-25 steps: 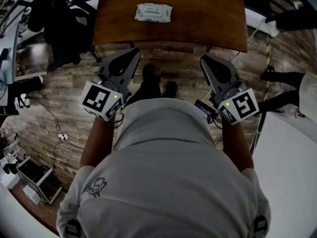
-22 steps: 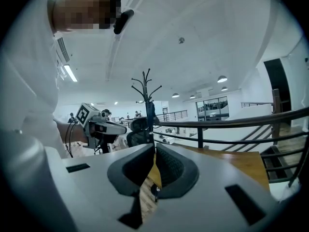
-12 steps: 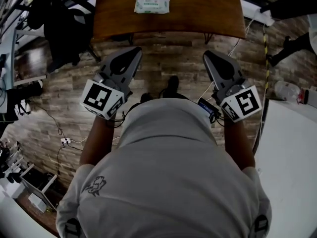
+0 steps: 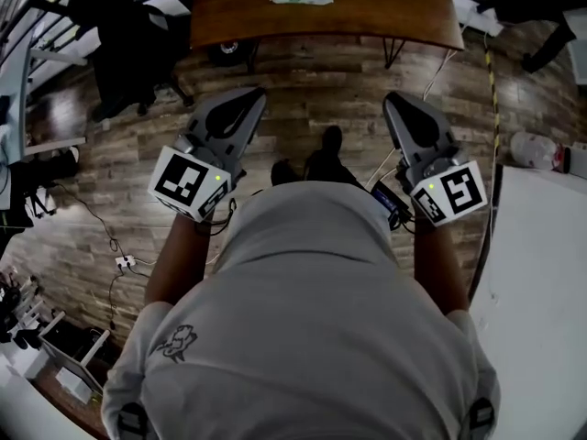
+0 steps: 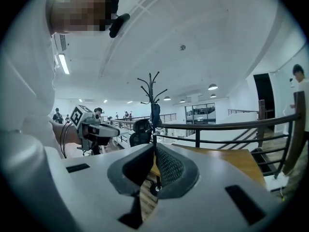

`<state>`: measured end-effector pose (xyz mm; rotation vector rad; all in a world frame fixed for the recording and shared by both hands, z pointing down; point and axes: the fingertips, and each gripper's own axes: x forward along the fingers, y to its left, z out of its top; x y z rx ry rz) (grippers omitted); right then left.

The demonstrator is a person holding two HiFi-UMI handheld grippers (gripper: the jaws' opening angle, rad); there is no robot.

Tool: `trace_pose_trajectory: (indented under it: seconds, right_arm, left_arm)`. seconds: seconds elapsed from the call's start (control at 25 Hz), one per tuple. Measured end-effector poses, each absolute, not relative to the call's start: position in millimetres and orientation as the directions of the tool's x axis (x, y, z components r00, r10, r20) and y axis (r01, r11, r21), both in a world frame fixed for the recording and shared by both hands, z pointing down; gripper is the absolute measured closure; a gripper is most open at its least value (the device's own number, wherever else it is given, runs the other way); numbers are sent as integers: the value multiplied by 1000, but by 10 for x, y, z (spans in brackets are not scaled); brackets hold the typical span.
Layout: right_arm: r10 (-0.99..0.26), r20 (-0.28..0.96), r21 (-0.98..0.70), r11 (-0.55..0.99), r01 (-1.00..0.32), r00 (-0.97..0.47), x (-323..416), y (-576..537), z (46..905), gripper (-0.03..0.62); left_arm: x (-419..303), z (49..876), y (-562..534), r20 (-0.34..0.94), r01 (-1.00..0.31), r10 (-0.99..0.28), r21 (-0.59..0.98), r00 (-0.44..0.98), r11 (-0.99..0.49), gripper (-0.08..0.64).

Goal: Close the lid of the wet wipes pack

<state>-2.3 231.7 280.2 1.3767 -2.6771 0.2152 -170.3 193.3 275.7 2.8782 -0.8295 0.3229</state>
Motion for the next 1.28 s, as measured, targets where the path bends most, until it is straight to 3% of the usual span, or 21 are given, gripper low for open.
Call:
trace_pose_trajectory:
  seconds: [0.36, 0.72, 1.28]
  right_arm:
    - [-825, 184, -64, 533, -844, -534, -723, 3125, 2900, 552]
    - [-826, 188, -45, 533, -845, -531, -875, 3495, 2816, 552]
    - [-785, 188, -57, 592, -804, -591, -398, 4041, 2792, 552]
  left_arm:
    - [-2375, 2809, 2603, 211, -497, -476, 58, 854, -866, 548]
    - [-2650, 2793, 2946, 186, -517, -498, 69, 847, -853, 548]
    - [-1990, 2719, 3559, 187, -534, -516, 60, 836, -844, 548]
